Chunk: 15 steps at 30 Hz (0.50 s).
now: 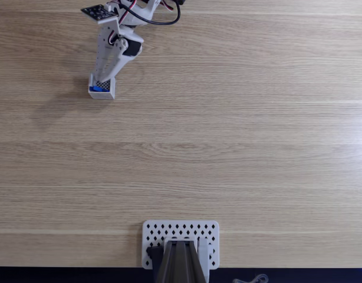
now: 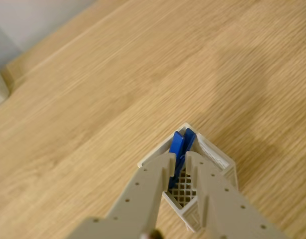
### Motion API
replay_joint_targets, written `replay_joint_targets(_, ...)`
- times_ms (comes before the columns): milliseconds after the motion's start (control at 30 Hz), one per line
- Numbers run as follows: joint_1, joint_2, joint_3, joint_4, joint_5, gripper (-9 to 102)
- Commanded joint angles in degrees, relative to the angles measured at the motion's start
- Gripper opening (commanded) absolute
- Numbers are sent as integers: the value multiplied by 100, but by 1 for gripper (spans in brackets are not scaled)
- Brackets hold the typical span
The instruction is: Grasp a peg and put it in the crate.
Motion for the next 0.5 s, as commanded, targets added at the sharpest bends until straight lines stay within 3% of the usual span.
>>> replay_joint_targets(0, -26, 1090, -431, -35, 615, -1)
replay_joint_targets(267, -1389, 3287, 176, 1213, 2320, -1)
replay_joint_targets(467, -2426, 4931, 809, 2883, 3349, -1)
